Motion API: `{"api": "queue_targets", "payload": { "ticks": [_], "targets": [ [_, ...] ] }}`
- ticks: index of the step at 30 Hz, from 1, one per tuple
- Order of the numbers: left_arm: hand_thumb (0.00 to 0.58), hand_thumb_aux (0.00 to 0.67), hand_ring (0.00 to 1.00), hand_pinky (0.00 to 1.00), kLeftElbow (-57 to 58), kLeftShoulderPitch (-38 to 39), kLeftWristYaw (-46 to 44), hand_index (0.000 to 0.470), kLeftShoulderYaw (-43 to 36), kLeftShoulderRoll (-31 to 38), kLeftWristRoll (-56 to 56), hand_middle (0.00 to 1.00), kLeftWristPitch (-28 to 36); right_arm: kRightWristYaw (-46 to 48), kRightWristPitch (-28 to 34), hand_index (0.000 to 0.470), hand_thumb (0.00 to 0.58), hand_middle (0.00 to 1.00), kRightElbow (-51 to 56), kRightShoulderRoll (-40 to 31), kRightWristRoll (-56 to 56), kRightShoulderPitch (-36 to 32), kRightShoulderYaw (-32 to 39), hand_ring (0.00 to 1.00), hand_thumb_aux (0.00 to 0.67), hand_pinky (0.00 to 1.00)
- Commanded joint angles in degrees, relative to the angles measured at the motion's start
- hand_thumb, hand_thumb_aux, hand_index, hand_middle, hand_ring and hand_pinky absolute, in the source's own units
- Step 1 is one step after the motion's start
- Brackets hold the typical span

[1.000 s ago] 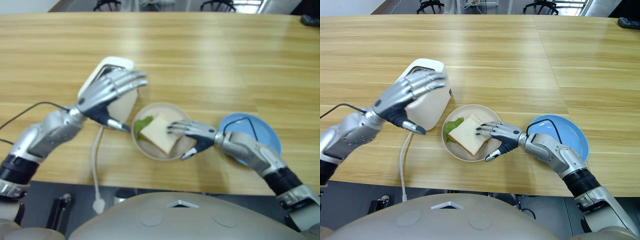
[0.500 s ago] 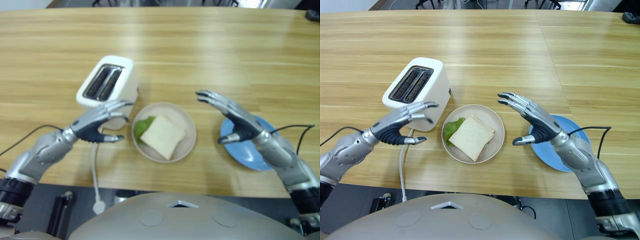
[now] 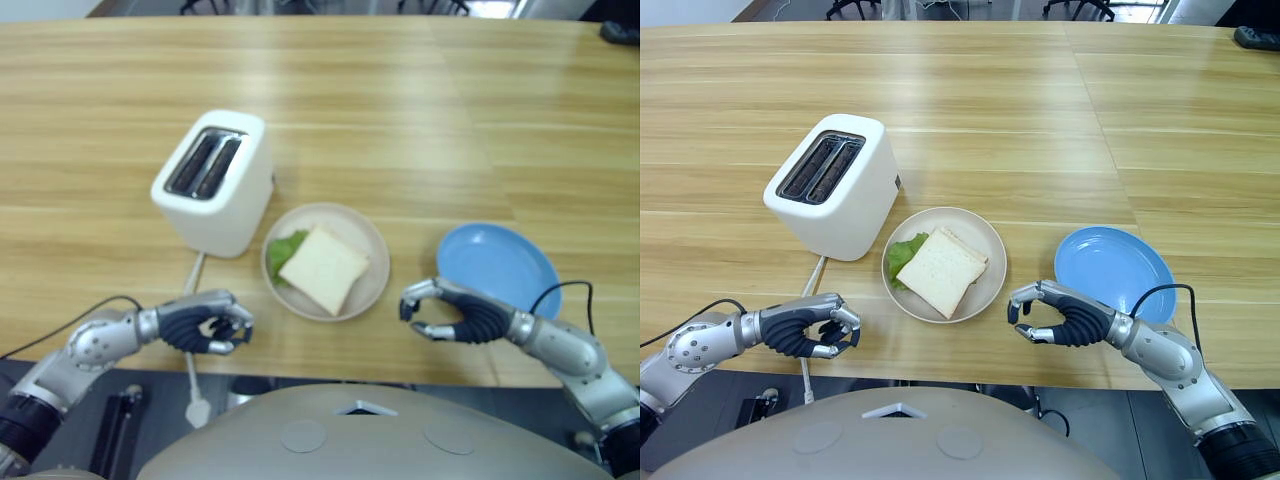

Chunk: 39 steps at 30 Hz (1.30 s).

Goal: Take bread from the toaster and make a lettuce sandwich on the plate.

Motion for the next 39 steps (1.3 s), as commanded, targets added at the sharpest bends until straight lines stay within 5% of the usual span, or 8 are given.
{"api": "queue_targets", "payload": {
  "ticks": [1, 9, 18, 27, 34, 35, 36, 39],
  "targets": [
    [0.580, 0.670, 1.00, 1.00, 6.4, -3.6, 3.3, 0.460, 0.8, -4.5, 9.9, 1.00, -0.3, 2.9, 1.0, 0.460, 0.580, 1.00, 3.1, 2.9, -3.1, -2.7, 3.2, 1.00, 0.670, 1.00],
    [0.580, 0.670, 1.00, 1.00, 22.1, -17.0, 22.2, 0.460, -2.9, -16.0, 37.0, 1.00, -3.6, 1.7, -1.4, 0.460, 0.580, 1.00, 12.8, 11.8, -10.6, -9.8, 6.6, 1.00, 0.670, 1.00],
    [0.580, 0.670, 1.00, 1.00, 30.4, -25.3, 39.6, 0.460, -7.6, -21.7, 49.6, 1.00, -3.3, -5.8, -4.0, 0.460, 0.580, 1.00, 20.2, 16.7, -16.5, -14.7, 4.0, 1.00, 0.670, 1.00],
    [0.580, 0.670, 1.00, 1.00, 34.7, -30.6, 54.1, 0.460, -7.2, -23.0, 51.9, 1.00, -0.8, -19.8, -4.9, 0.460, 0.580, 1.00, 26.2, 19.8, -23.1, -20.2, -1.0, 1.00, 0.670, 1.00],
    [0.580, 0.670, 1.00, 1.00, 27.1, -27.6, 51.7, 0.460, -3.4, -22.7, 38.4, 1.00, -5.9, -18.9, -7.1, 0.438, 0.579, 0.90, 19.4, 18.6, -15.5, -18.4, -2.4, 0.90, 0.638, 0.90],
    [0.417, 0.315, 0.00, 0.00, 24.3, -26.6, 49.8, 0.216, -2.8, -22.4, 35.3, 0.00, -5.8, -18.1, -7.1, 0.249, 0.458, 0.60, 17.6, 18.3, -12.7, -17.8, -2.7, 0.60, 0.363, 0.60],
    [0.000, 0.000, 0.00, 0.00, 20.7, -25.2, 47.5, 0.000, -2.2, -22.0, 31.4, 0.00, -5.8, -17.4, -6.8, 0.000, 0.000, 0.00, 15.6, 17.9, -9.8, -17.4, -3.3, 0.00, 0.000, 0.00],
    [0.000, 0.000, 0.00, 0.00, 7.0, -21.1, 40.0, 0.000, -1.8, -20.1, 17.6, 0.00, -3.2, -16.1, -5.5, 0.000, 0.000, 0.00, 9.3, 17.2, -0.4, -16.8, -6.0, 0.00, 0.000, 0.00]
  ]
}}
